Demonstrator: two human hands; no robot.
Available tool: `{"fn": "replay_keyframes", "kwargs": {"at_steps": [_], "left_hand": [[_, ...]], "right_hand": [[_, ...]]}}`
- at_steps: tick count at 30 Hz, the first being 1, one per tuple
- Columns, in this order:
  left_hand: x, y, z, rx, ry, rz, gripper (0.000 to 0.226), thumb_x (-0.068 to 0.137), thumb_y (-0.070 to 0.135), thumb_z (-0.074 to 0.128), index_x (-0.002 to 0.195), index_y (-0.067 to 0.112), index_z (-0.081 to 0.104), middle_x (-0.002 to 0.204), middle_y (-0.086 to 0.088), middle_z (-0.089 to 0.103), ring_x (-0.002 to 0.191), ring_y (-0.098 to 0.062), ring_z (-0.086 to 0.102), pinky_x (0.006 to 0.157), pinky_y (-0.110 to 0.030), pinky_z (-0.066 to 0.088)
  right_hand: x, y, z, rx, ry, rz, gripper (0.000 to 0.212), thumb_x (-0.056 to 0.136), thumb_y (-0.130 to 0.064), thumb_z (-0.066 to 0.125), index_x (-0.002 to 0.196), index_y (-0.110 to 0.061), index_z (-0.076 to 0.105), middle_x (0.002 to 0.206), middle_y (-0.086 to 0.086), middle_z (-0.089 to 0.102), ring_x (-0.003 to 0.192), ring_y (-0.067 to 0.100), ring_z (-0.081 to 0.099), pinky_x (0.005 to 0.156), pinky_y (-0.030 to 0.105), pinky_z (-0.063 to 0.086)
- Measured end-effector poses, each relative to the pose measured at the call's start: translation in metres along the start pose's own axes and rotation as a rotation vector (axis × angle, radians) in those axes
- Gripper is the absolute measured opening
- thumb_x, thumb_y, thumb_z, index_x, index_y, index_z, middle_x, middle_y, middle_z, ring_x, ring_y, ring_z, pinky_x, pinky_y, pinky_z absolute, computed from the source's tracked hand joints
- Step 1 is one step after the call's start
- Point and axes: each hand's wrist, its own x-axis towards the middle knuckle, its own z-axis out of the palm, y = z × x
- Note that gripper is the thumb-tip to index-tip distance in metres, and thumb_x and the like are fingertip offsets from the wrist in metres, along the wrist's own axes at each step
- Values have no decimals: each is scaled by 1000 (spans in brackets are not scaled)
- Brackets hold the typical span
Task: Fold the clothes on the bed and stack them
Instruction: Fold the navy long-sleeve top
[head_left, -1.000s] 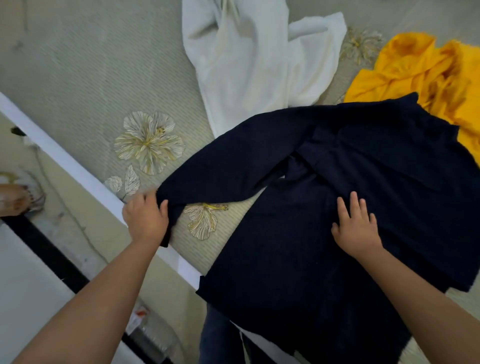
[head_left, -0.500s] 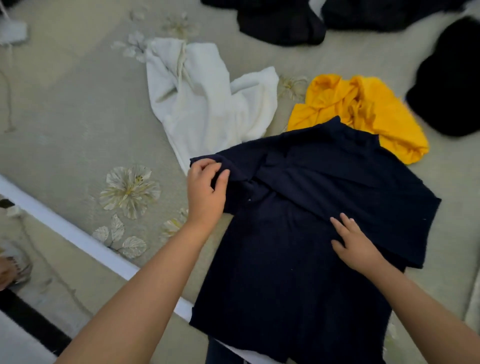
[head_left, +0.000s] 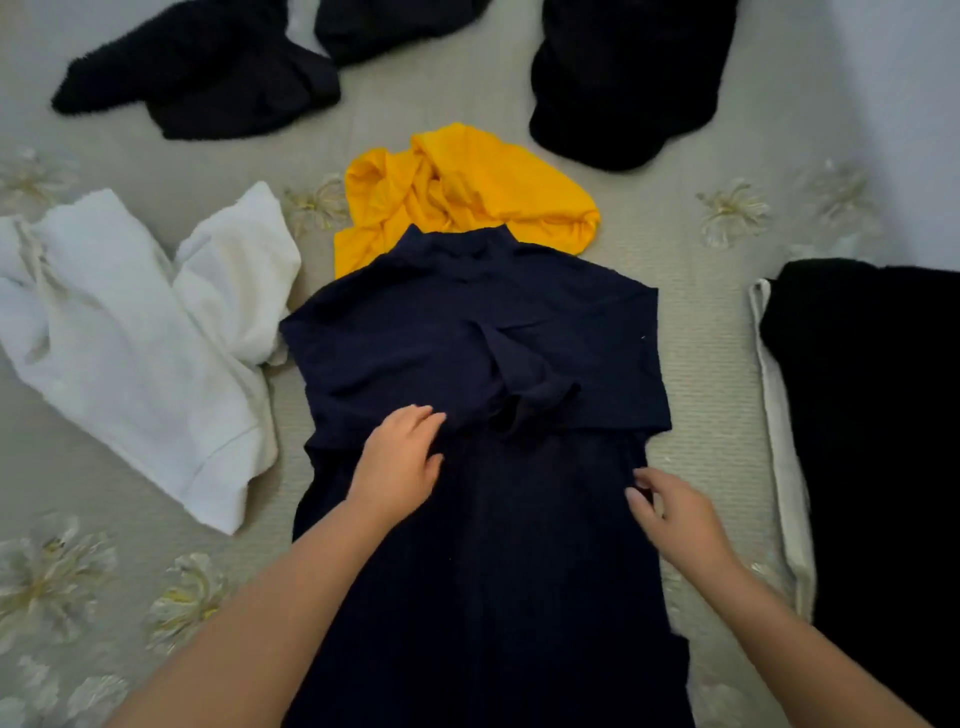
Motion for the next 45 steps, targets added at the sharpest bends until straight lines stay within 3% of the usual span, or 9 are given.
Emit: {"fn": "replay_keyframes", "kwargs": {"at_steps": [8, 17, 21, 24, 27, 31, 35, 41, 45], "left_hand": [[-1, -70, 7, 292, -152, -169, 48, 92, 26, 47, 138, 17, 37, 145, -4, 33, 132, -22, 30, 101, -34, 31], [31, -91, -16, 169, 179, 60, 26, 74, -11, 49, 94, -12, 65, 94, -28, 64, 83, -46, 62, 70, -53, 52], [74, -102, -34, 196, 166, -112, 43, 80, -5, 40, 121, -11, 51, 123, -30, 52, 121, -46, 44, 100, -60, 28], [95, -116, -37, 295, 1, -289, 42, 90, 12, 41, 131, 4, 43, 125, -15, 52, 123, -31, 39, 108, -53, 7], [108, -132, -46, 230, 86, -165, 38, 86, 19, 35, 98, -4, 64, 95, -22, 59, 94, -37, 52, 91, -46, 31], [113, -142, -65, -163, 78, -71, 48, 73, 24, 25, 89, -5, 60, 84, -21, 55, 79, -33, 49, 70, -36, 34], [119, -158, -68, -154, -47, -73, 18, 92, 9, 37, 99, 2, 52, 78, -15, 54, 71, -25, 47, 63, -31, 27], [140, -148, -58, 482, -100, -66, 37, 93, 21, 37, 130, 16, 37, 122, -7, 48, 112, -24, 44, 84, -33, 29], [115, -120, -42, 337, 178, 79, 43, 86, 18, 44, 126, 3, 52, 125, -23, 52, 118, -37, 49, 99, -54, 30]], "right_hand": [[69, -88, 42, -397, 50, -357, 78, 83, -46, 59, 146, -28, 15, 154, 11, 6, 139, 27, 12, 109, 42, 21], [69, -43, 21, -229, 206, -212, 23, 77, -4, 65, 99, 2, 67, 99, 18, 64, 93, 35, 58, 77, 40, 50], [59, -62, 33, -581, 48, -396, 71, 45, -42, 88, 105, -10, 68, 104, 15, 66, 93, 31, 65, 70, 40, 55], [70, -75, 42, -692, -63, -330, 66, 75, -33, 72, 132, -12, 45, 137, 13, 43, 125, 24, 44, 99, 38, 38], [80, -76, 29, -338, 81, -319, 34, 59, 2, 79, 92, -1, 70, 91, 9, 69, 79, 24, 66, 68, 25, 51], [87, -72, -18, 549, 9, 254, 37, 83, 10, 42, 73, -14, 68, 56, -8, 61, 51, 8, 54, 47, 15, 42], [104, -57, -58, 838, 95, 520, 34, 82, 6, 35, 70, -15, 59, 69, 8, 61, 63, 22, 57, 53, 28, 46], [151, -48, -56, 180, 200, 470, 20, 87, 0, 42, 97, 0, 59, 100, 25, 59, 86, 35, 56, 75, 38, 44], [148, -57, -29, -414, 289, 104, 51, 81, -4, 52, 131, 0, 43, 130, 24, 47, 118, 39, 43, 96, 45, 34]]}}
